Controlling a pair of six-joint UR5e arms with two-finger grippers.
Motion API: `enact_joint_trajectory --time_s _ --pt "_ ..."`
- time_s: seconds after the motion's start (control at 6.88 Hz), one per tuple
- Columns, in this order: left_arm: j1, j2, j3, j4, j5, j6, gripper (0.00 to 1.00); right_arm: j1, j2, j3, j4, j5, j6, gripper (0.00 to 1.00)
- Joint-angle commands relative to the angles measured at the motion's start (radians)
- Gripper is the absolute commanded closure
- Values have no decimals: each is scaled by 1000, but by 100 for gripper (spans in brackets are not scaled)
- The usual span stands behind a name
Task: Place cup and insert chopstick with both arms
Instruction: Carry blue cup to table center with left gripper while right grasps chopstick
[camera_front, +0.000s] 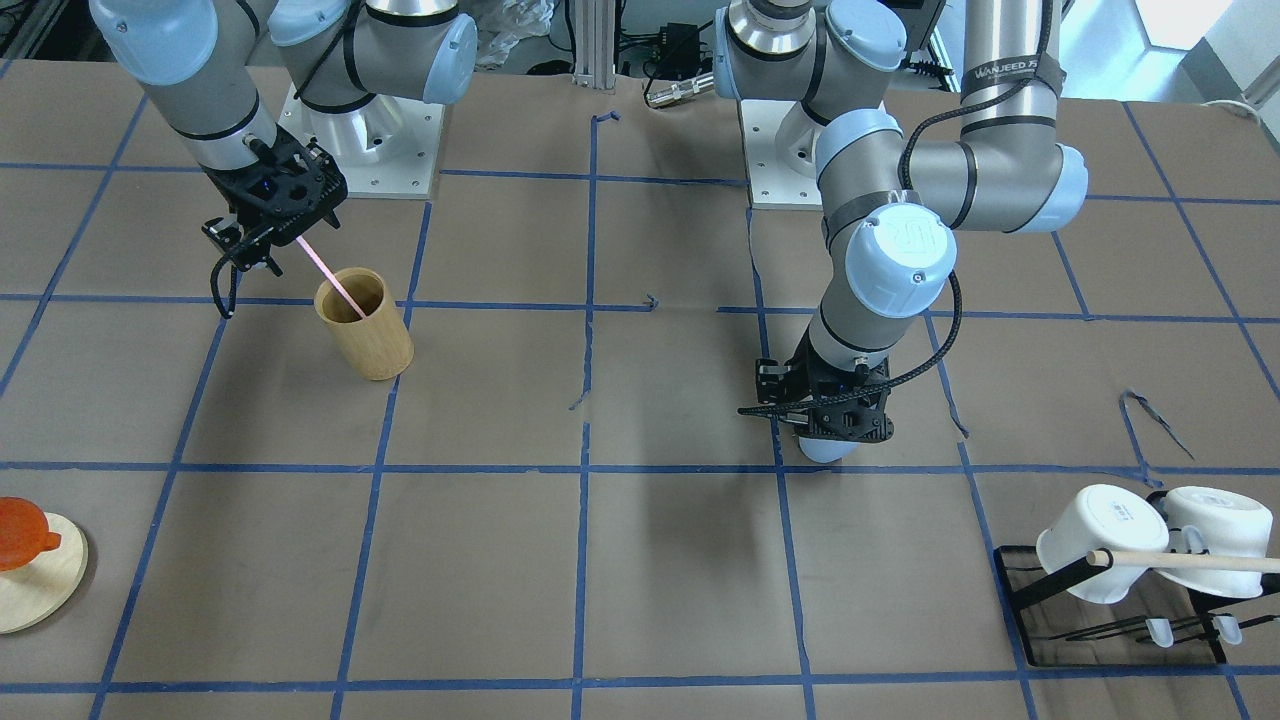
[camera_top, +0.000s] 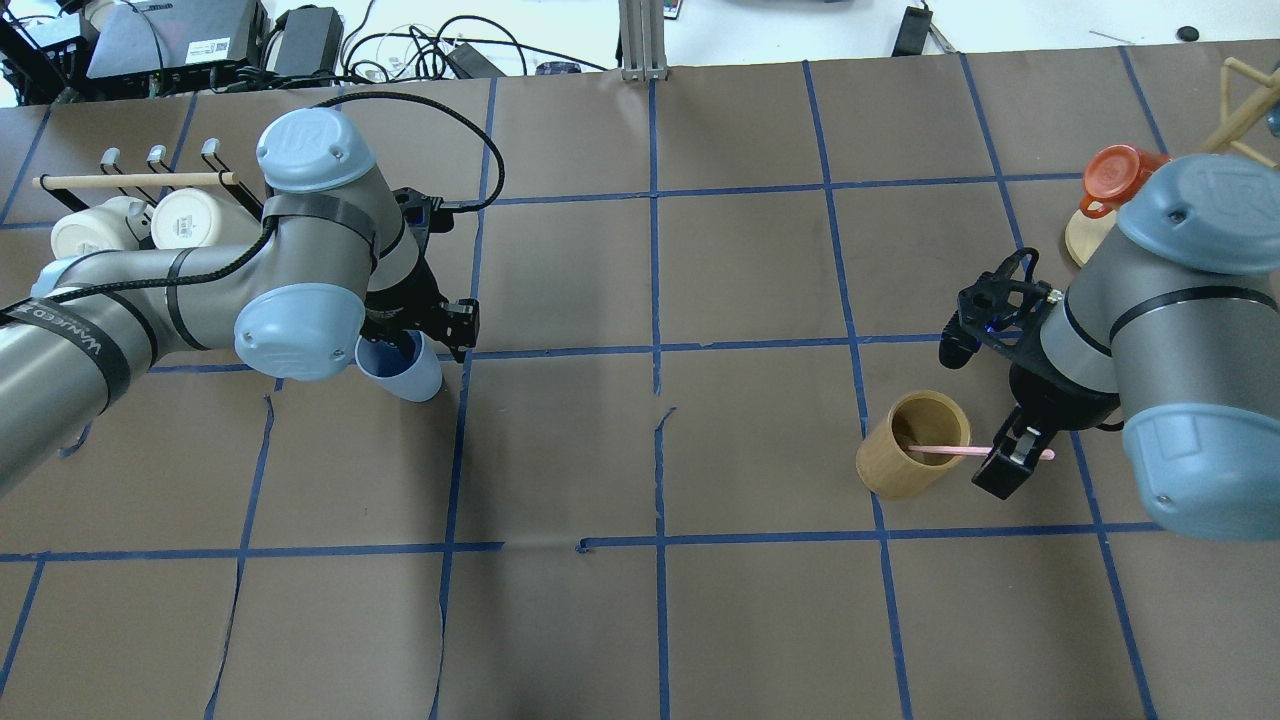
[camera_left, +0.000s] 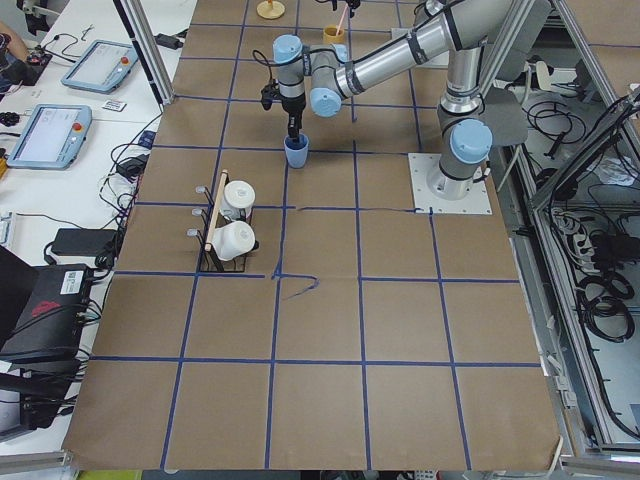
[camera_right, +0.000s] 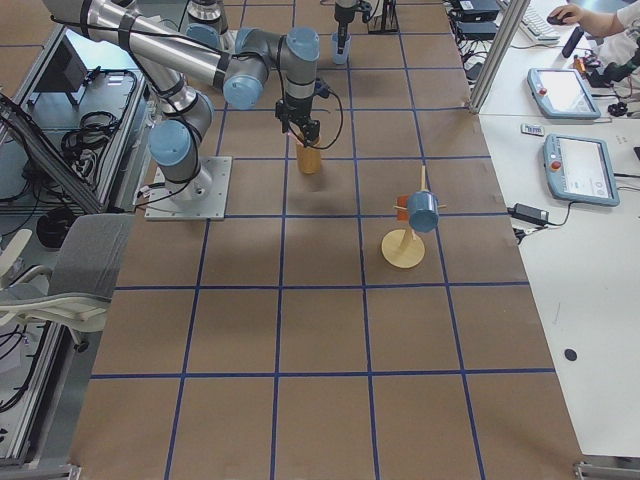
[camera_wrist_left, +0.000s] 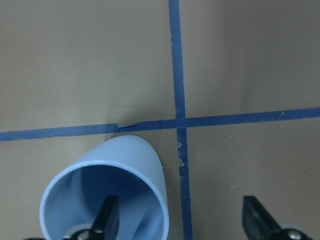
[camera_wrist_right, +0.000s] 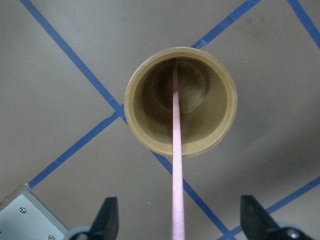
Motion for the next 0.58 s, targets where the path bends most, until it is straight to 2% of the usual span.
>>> enact_joint_trajectory --time_s 0.0,0.15,0.29,0.44 --pt "0 7 3 0 3 16 100 -2 1 0 13 -2 2 34" --pt "0 10 5 2 3 14 100 -2 5 0 16 -2 3 44" --pt "0 17 8 7 3 10 100 -11 5 0 17 -2 5 45" --pt "0 21 16 16 3 -21 100 -20 5 0 17 -2 5 53"
